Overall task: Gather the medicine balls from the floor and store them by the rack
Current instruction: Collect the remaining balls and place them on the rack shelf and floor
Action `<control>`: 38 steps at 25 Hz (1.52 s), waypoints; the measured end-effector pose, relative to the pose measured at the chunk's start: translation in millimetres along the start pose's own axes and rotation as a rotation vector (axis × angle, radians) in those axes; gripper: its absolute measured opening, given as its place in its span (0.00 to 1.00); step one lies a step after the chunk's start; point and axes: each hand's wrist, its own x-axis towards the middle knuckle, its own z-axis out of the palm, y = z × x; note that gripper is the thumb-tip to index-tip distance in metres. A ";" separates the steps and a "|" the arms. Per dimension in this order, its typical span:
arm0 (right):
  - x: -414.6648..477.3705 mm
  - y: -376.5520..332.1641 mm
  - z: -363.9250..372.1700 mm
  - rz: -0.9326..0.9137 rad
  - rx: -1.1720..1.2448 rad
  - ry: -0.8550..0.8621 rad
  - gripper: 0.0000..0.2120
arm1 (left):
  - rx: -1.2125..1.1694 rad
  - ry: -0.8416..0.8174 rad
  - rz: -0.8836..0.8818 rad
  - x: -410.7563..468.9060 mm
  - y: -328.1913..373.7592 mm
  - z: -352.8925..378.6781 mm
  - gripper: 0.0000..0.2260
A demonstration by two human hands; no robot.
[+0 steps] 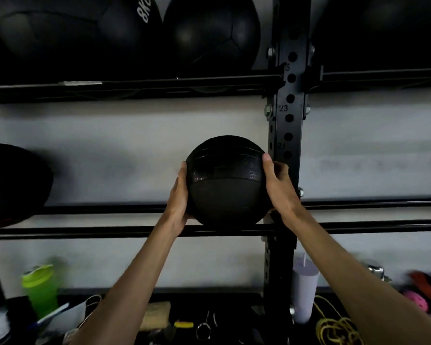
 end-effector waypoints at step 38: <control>-171.9 177.5 -172.9 0.121 -1.100 0.214 0.10 | 0.947 -0.469 0.986 -107.0 -209.4 225.6 0.13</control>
